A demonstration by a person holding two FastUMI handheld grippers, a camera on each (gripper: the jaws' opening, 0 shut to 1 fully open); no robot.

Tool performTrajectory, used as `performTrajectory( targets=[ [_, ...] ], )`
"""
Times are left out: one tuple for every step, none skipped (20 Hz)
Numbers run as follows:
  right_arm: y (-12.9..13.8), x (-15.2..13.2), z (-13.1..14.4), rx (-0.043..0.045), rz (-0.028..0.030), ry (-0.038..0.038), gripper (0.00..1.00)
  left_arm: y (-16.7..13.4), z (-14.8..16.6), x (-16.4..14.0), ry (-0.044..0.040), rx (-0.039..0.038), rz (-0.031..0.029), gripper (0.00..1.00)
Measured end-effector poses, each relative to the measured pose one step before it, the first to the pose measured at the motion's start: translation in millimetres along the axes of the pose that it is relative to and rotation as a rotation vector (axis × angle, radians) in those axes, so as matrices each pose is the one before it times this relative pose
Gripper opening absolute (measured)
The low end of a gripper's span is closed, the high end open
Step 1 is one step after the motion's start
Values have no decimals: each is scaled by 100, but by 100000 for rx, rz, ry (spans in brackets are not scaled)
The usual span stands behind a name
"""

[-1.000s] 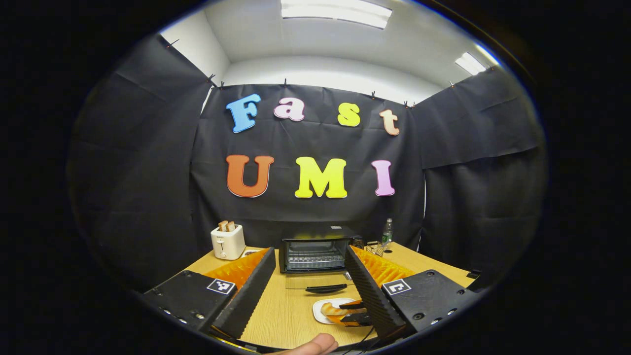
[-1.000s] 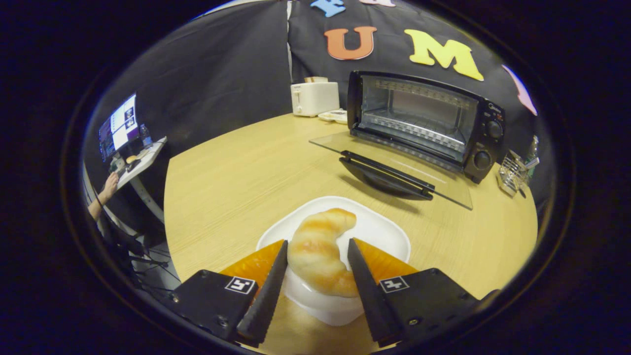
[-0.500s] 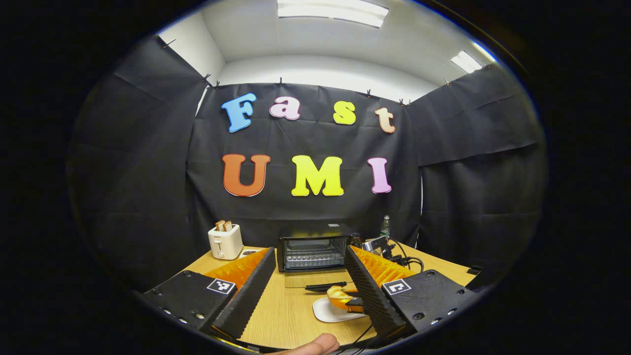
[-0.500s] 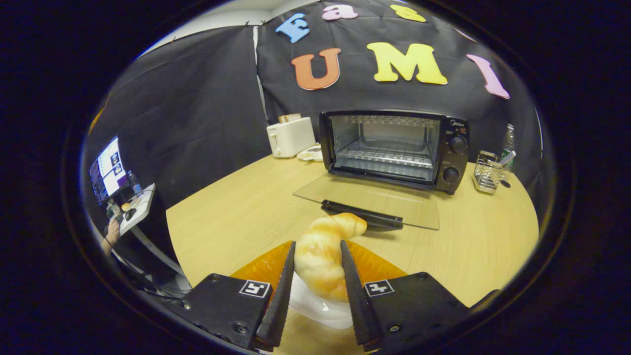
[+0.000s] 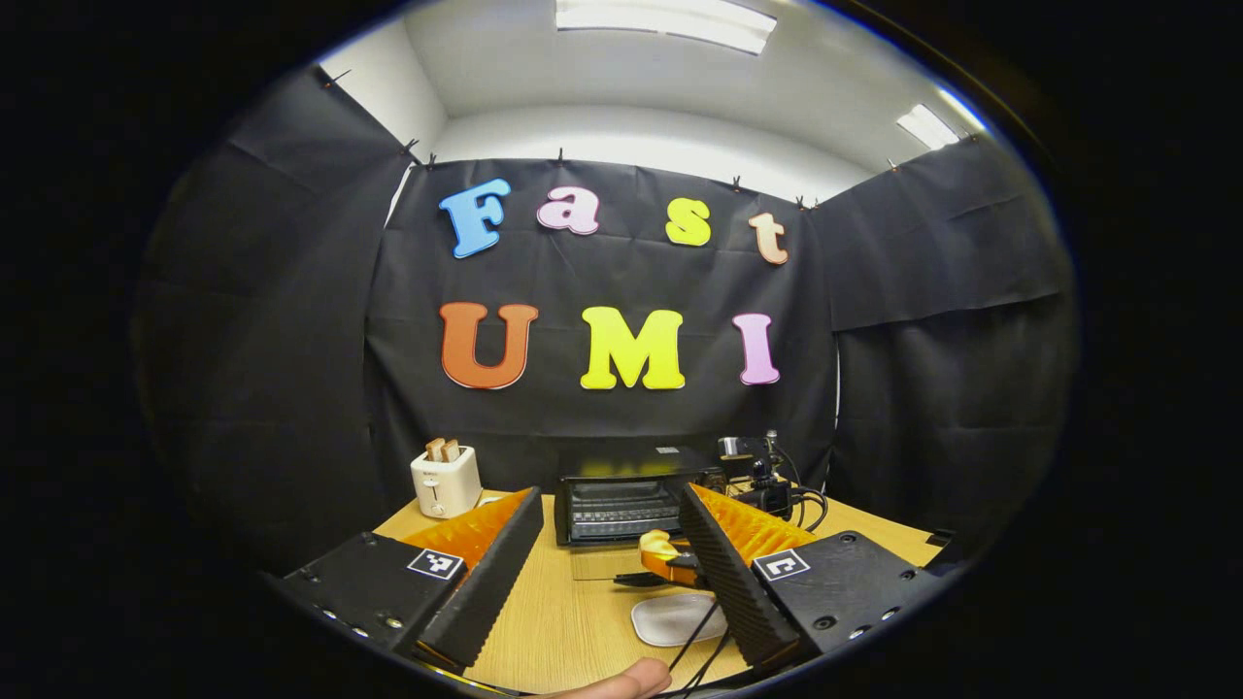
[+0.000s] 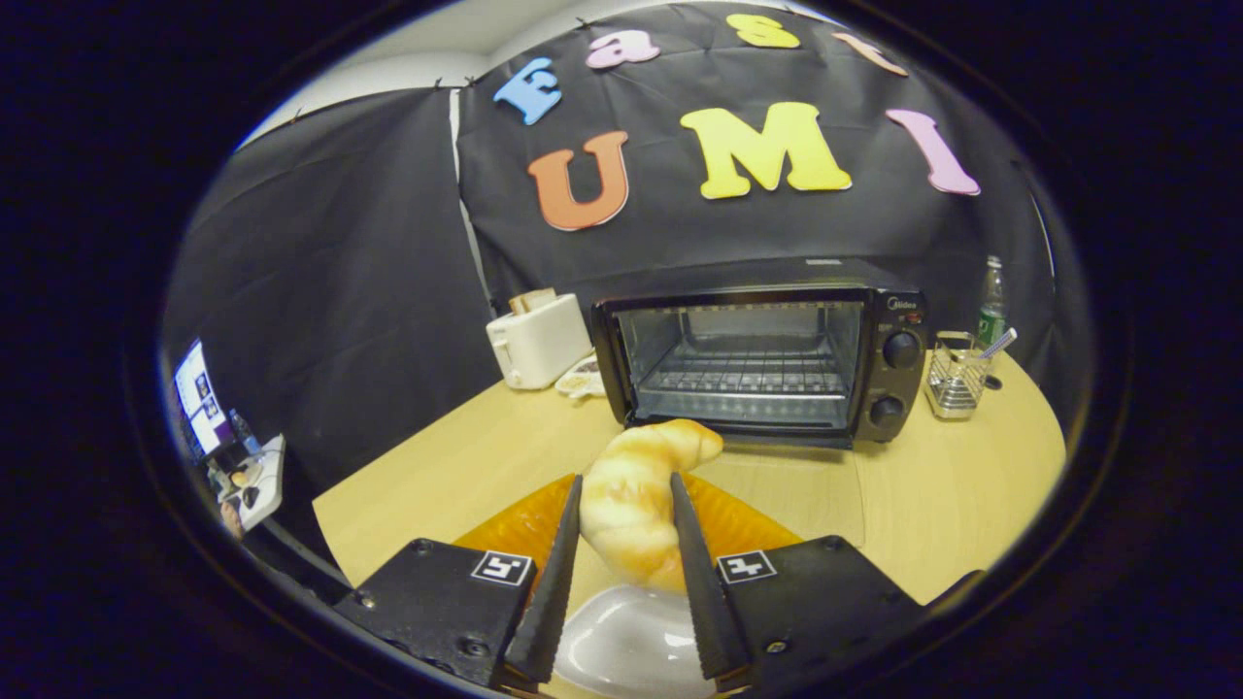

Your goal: Open the electric oven with the left hand, put the food in, and close the electric oven.

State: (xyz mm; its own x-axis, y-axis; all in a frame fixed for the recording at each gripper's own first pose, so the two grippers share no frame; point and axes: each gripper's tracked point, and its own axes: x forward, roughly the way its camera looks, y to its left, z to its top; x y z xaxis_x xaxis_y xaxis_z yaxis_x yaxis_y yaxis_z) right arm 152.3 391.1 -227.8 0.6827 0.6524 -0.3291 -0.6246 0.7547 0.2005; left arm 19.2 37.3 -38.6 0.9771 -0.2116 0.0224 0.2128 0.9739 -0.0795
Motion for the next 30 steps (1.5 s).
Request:
performTrajectory(
  targets=[
    [-386, 964, 1427, 4063, -1528, -5545, 56, 657, -243, 403, 650, -313, 804, 93],
    [-672, 1102, 794, 4416, -2619, -4314, 55, 631, -200, 613, 901, -290, 1055, 93],
    [-511, 1153, 741, 5032, -1443, -2733, 54, 648, -269, 546, 838, -312, 1137, 93],
    [-339, 1195, 23, 5521, -1681, -702, 54, 543, -222, 517, 923, -271, 676, 93],
    [-482, 1201, 1, 6130, -1638, 1113, 56, 393, -217, 636, 709, -170, 261, 93],
    [-538, 1099, 28, 7168, -1844, 838, 55, 357, 25, 481, 253, -313, 1248, 93],
    [-722, 1251, 215, 7794, -2442, 680, 56, 521, 82, 586, 267, -150, 1335, 93],
    [-834, 1232, 518, 6734, -2432, -944, 54, 308, -9, 452, -189, 246, 713, 93],
    [-895, 1282, 571, 6067, -2822, -1961, 55, 102, 74, 173, 13, 306, 394, 93],
    [-841, 1215, 495, 5027, -2891, -1950, 55, -21, -21, -30, 121, 332, -107, 93],
    [-475, 1157, 211, 4409, -1897, -1247, 54, -104, 42, 62, -216, 425, -363, 93],
    [-93, 986, 143, 3288, -1014, -1289, 53, -19, -57, 42, -82, 497, -250, 93],
    [31, 1174, 330, 1319, -1070, -2000, 54, -65, -89, 140, 379, 295, -562, 93],
    [-126, 1182, 111, -450, -1560, -2349, 53, -92, -186, 48, 505, -248, -610, 93],
    [2, 1113, 237, -1599, -1019, -2406, 55, 64, -181, 205, 628, -299, -256, 93],
    [191, 935, 32, -686, -973, -1992, 53, 207, -367, 186, 856, -102, 522, 93],
    [90, 960, 159, -2358, -1480, -1634, 53, 637, -236, 2, 871, 330, 1921, 93],
    [42, 831, -116, -3029, -1854, -142, 55, 614, -386, 164, 1309, 733, 2234, 93],
    [91, 495, -65, -2944, -946, -875, 58, 258, -563, 217, 1521, 1133, 1291, 93],
    [330, 627, 414, -2680, -197, -1428, 55, 271, -325, 193, 1198, 932, 841, 93],
    [-80, 587, 354, -4269, -1346, -1661, 54, 20, -293, 102, 1171, 729, 341, 93],
    [-42, 537, 604, -2872, -735, -2837, 54, 0, -195, 113, 672, 429, -193, 93],
    [-22, 439, 545, -1590, -355, -2283, 57, -99, -186, 155, 510, 240, -194, 93],
    [352, 101, 137, -313, 2116, -1022, 55, -84, -193, 87, 422, 154, -344, 93],
    [280, -36, -129, -1030, 277, 213, 58, -65, 41, 145, 168, 124, -312, 93],
    [-275, 144, -309, -1174, -800, 351, 63, -128, -77, 42, 203, 12, -358, 93],
    [133, -227, -199, -201, 998, -924, 76, -106, -140, 84, 304, -79, -278, 93],
    [13, -403, 227, -125, 37, -279, 88, -107, -168, 72, 405, 51, -199, 93],
    [142, -306, -260, 601, 1068, 64, 100, -83, 93, 35, -42, 149, -119, 93],
    [187, -356, -72, 489, 733, 319, 94, -68, 99, -84, 32, 108, -73, 93]
  ],
)
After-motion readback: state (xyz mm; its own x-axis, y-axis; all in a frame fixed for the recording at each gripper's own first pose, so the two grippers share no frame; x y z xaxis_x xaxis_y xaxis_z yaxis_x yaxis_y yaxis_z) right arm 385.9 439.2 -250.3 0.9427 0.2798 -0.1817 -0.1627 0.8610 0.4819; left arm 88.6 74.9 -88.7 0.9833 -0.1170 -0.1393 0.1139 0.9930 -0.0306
